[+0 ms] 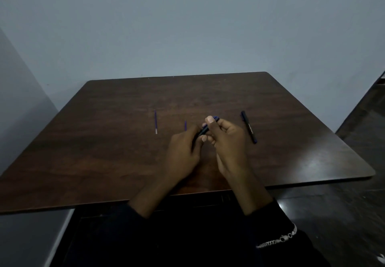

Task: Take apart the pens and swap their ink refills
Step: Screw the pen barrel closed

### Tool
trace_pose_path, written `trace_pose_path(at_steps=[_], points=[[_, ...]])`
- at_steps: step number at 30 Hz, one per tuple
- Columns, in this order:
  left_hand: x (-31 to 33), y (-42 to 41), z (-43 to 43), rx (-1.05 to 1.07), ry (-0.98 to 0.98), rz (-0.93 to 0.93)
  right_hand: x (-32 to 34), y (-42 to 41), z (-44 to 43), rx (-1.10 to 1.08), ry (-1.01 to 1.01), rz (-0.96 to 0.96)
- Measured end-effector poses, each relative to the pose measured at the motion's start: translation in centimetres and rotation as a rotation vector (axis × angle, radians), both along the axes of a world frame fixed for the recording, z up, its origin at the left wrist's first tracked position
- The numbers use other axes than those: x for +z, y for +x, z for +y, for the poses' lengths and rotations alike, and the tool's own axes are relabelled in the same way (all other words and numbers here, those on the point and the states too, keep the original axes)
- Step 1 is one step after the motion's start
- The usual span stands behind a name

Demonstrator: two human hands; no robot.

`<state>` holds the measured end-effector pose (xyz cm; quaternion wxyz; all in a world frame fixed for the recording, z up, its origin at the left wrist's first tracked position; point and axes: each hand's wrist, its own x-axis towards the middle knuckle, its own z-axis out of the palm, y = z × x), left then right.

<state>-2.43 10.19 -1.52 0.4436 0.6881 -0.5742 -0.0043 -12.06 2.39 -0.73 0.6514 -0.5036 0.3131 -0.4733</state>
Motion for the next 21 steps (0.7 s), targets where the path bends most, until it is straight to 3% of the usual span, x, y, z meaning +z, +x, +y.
trace_pose_path(at_steps=[11,16,21], points=[[-1.2,0.1,0.6,0.150,0.090,-0.238,-0.9,0.7,0.5,-0.110,-0.065,0.023],[-0.9,0.4,0.8,0.166,0.084,-0.189,1.6,-2.1,-3.0,-0.037,0.034,-0.052],[-1.2,1.2,0.9,0.128,0.065,-0.174,1.8,-3.9,-5.1,-0.049,-0.061,0.105]])
